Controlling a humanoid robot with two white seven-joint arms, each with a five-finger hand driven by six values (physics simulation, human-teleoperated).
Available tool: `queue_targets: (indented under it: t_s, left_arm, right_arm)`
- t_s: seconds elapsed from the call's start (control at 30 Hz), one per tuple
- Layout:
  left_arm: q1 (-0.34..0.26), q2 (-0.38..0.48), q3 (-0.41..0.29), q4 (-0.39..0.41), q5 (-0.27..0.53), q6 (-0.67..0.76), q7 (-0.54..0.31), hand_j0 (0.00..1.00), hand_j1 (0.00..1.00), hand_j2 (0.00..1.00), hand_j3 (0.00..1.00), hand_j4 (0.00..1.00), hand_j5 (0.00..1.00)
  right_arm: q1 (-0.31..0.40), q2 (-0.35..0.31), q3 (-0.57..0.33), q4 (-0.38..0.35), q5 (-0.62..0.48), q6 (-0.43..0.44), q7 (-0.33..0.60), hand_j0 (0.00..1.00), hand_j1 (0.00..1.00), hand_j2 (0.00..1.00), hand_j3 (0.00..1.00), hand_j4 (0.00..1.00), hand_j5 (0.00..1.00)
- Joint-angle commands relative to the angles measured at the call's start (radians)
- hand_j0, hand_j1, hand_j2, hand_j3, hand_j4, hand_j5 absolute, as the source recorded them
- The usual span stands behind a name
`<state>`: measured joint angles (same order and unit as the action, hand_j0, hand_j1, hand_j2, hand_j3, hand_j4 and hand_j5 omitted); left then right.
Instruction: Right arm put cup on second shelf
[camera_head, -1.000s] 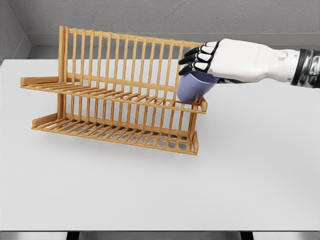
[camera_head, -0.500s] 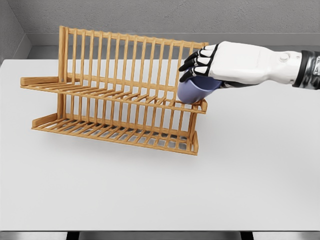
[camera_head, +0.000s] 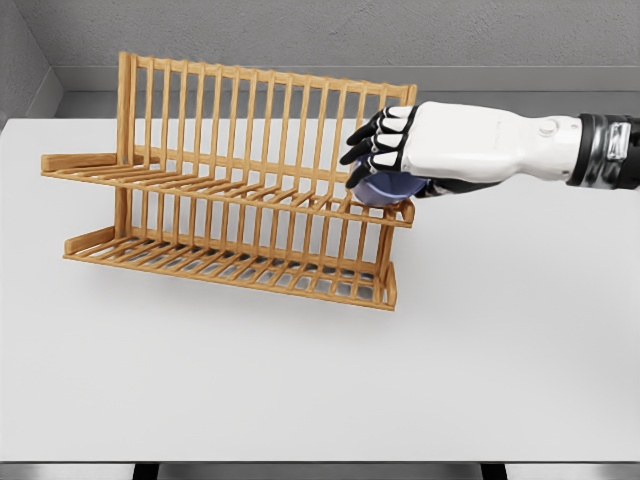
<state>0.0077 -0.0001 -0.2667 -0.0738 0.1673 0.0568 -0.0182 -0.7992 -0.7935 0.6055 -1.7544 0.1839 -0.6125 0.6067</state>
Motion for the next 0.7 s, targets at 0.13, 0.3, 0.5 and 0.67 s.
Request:
queue_targets:
  t_s: [0.13,0.3,0.5,0.67]
  left_arm:
    - [-0.002,0.0,0.0,0.0,0.0,0.0,0.0,1.0,1.0,1.0,1.0,1.0,1.0]
    - [0.0,0.0,0.0,0.0,0.0,0.0,0.0,1.0,1.0,1.0,1.0,1.0,1.0]
    - [0.0,0.0,0.0,0.0,0.0,0.0,0.0,1.0,1.0,1.0,1.0,1.0,1.0]
    - [0.0,0.0,0.0,0.0,0.0,0.0,0.0,1.0,1.0,1.0,1.0,1.0,1.0]
  right_arm:
    - [0.009,-0.001,-0.128,0.001,-0.009,0.002,0.004,1.0,1.0,1.0,1.0,1.0,1.0]
    - [0.018,-0.018,-0.38,0.041,0.006,0.002,0.004,1.0,1.0,1.0,1.0,1.0,1.0]
    - [0.185,0.01,-0.423,0.309,0.008,0.002,0.004,1.0,1.0,1.0,1.0,1.0,1.0]
    - [0.341,0.049,-0.421,0.313,0.009,0.002,0.004,1.0,1.0,1.0,1.0,1.0,1.0]
